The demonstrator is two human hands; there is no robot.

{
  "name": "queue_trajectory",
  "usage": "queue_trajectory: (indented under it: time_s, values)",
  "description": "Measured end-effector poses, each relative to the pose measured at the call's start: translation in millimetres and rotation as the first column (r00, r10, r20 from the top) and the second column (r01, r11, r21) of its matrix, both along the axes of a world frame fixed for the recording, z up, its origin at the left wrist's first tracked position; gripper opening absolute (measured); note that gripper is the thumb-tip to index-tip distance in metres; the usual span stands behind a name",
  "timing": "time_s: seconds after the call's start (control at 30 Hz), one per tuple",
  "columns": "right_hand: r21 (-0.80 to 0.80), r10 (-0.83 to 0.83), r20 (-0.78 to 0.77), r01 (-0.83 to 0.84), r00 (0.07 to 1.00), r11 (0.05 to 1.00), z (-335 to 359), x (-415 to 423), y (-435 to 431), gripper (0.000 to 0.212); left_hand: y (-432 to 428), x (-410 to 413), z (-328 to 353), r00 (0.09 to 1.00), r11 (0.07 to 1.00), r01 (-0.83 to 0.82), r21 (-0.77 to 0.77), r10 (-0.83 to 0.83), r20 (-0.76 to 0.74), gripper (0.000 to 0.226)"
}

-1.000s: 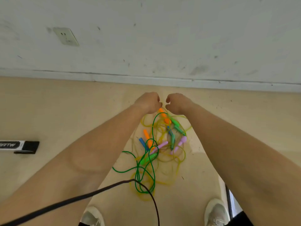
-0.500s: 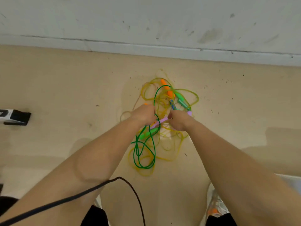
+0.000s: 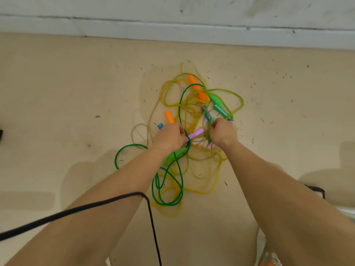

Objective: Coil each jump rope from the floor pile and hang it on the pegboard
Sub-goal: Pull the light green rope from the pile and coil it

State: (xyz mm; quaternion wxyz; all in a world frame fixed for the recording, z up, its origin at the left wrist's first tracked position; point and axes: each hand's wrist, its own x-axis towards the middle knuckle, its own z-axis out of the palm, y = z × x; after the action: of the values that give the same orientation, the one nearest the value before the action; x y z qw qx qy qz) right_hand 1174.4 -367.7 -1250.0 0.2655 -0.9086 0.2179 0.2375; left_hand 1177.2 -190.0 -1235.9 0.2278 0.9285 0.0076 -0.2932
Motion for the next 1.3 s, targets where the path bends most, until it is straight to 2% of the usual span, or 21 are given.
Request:
queue_trajectory:
  time_s: [0.07,0.1,0.17,0.3,0.4,0.47,0.57,0.67,0.8,0.83,0.93,0.97,1.03,1.13,1.23,1.27,1.3]
  values:
    - [-0.008,-0.093,-0.016,0.093,0.996,0.996,-10.9,10.7,0.2,0.015,-1.3,4.7,-6.9,1.0,1.0,-0.016,-0.026,0.016,-0.005,0.009]
    - [-0.016,-0.129,-0.021,0.128,0.991,0.992,-16.3,14.2,0.8,0.023,-0.9,6.3,-10.6,0.999,0.998,-0.035,-0.046,0.034,-0.01,0.007]
    - [-0.058,-0.136,-0.036,0.134,0.99,0.989,-23.9,16.9,0.4,0.034,0.2,8.8,-16.9,0.997,0.993,-0.079,-0.082,0.078,-0.017,0.007]
    - [-0.096,-0.131,-0.049,0.125,0.99,0.987,-29.3,14.1,-10.9,0.028,-0.1,9.5,-22.0,0.993,0.984,-0.119,-0.135,0.116,-0.028,0.007]
    - [-0.016,-0.163,-0.038,0.162,0.986,0.987,-27.8,12.7,-22.8,0.025,-0.2,7.3,-20.2,0.993,0.983,-0.117,-0.14,0.115,-0.028,0.006]
    - [0.14,-0.204,0.019,0.199,0.979,0.97,-20.8,8.8,-25.8,0.02,0.1,4.8,-14.3,0.994,0.985,-0.112,-0.133,0.11,-0.019,0.006]
    - [0.405,-0.34,0.127,0.265,0.932,0.875,2.5,3.6,-24.4,0.022,-1.7,2.0,4.6,0.993,0.982,-0.114,-0.151,0.114,-0.01,0.007]
    - [0.585,-0.413,0.129,0.266,0.902,0.766,43.3,3.9,-18.6,0.023,-5.5,-1.0,39.3,0.99,0.969,-0.122,-0.215,0.134,0.043,0.016]
    - [0.749,-0.411,0.113,0.194,0.905,0.633,121.6,2.9,-0.3,0.019,-15.5,-6.8,100.7,0.989,0.895,-0.115,-0.43,0.145,0.037,0.043]
    - [0.779,-0.408,0.111,0.176,0.906,0.602,142.7,0.4,4.8,0.018,-17.4,-8.9,117.0,0.993,0.866,-0.089,-0.492,0.115,0.024,0.042]
    - [0.865,-0.467,0.109,0.148,0.878,0.48,206.2,-11.5,15.6,0.019,-17.6,-20.2,165.7,1.0,0.781,-0.015,-0.625,0.007,-0.015,0.007]
    - [0.884,-0.502,0.115,0.142,0.857,0.445,226.5,-15.3,17.4,0.02,-16.2,-24.1,180.0,1.0,0.773,0.007,-0.635,-0.024,-0.018,0.005]
    - [0.884,-0.548,0.151,0.136,0.823,0.447,264.2,-22.3,17.8,0.024,-11.7,-31.7,207.9,0.998,0.802,0.058,-0.595,-0.062,0.014,0.017]
    - [0.849,-0.555,0.203,0.138,0.806,0.511,310.6,-31.8,14.3,0.026,0.9,-40.5,243.7,0.988,0.867,0.152,-0.475,-0.118,0.101,0.02]
    - [0.825,-0.549,0.276,0.099,0.789,0.557,353.9,-44.3,8.6,0.028,25.2,-48.7,259.7,0.945,0.936,0.303,-0.18,-0.27,0.187,0.023]
    - [0.792,-0.519,0.32,0.077,0.792,0.605,365.5,-49.0,6.5,0.029,34.1,-52.9,263.7,0.937,0.94,0.318,-0.126,-0.29,0.196,0.023]
    - [0.712,-0.448,0.387,0.048,0.806,0.701,374.1,-53.9,4.1,0.031,42.4,-56.3,266.4,0.936,0.944,0.31,-0.117,-0.281,0.211,0.021]
